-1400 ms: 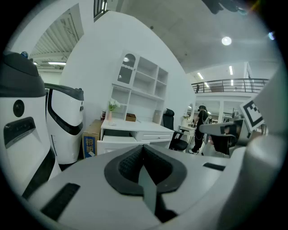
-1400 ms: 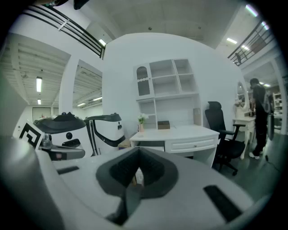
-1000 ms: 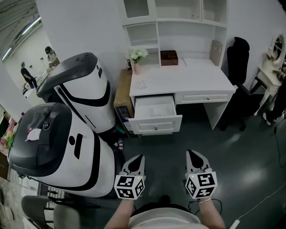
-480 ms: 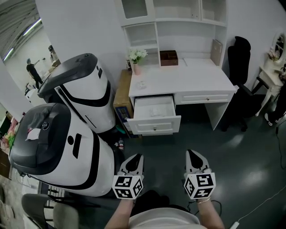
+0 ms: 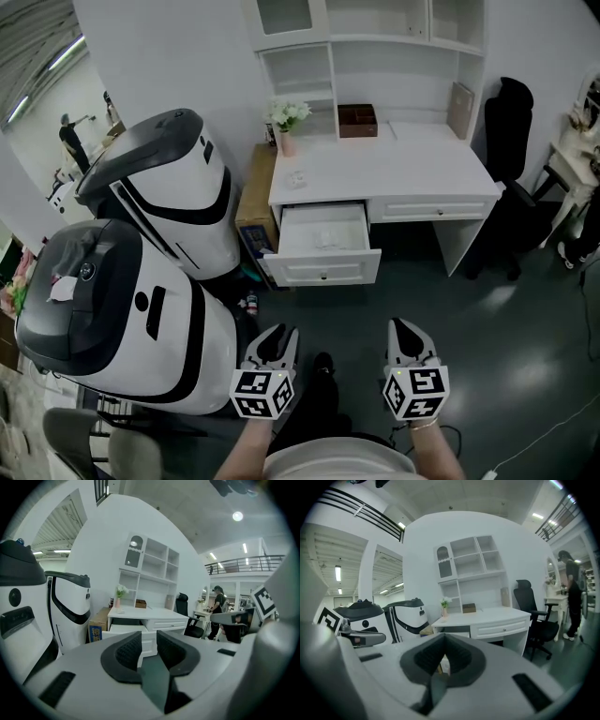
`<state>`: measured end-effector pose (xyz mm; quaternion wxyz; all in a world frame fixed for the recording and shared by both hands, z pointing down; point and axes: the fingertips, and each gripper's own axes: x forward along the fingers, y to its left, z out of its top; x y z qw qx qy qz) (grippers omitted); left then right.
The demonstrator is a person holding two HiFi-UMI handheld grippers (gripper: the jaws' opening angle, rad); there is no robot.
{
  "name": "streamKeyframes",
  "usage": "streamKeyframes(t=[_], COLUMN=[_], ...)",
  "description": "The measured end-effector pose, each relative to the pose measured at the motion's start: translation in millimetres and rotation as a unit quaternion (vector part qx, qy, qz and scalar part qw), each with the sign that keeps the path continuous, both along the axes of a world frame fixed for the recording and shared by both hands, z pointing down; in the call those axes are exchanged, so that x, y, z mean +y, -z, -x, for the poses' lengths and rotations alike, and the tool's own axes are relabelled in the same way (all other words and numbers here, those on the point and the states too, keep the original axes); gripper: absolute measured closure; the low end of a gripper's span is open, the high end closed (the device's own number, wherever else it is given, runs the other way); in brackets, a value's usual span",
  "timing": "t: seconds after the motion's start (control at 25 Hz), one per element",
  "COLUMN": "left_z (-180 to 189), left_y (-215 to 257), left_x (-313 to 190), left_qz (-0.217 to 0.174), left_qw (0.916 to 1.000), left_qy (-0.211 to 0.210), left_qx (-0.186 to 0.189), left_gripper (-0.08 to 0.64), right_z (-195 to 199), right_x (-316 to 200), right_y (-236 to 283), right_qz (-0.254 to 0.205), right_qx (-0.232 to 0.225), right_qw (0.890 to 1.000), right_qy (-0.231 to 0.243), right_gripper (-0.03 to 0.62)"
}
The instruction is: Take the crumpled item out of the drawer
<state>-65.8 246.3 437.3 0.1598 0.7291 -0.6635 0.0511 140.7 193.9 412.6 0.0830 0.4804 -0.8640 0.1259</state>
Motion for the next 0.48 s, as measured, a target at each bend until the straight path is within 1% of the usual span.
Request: streamKeyframes(t=[0.24, 0.48], left_z=[12, 34], left_y=[-9, -17], left_x=[-47, -106], left_qz=[0.008, 0.015], left_qw=[1.0, 0.9998], left_qy=[-0.002, 0.003], left_qx=[0.001, 0.009], left_gripper=[0.456, 0.442], right_z=[4, 24], right_x=[-43, -101], right_y=[-5, -7], right_qz=[0.007, 0.012], right_qx=[0.005, 0.012], right_qw=[1.0, 1.0], right_qy=[-0.011, -0.016], right_gripper=[0.591, 0.591])
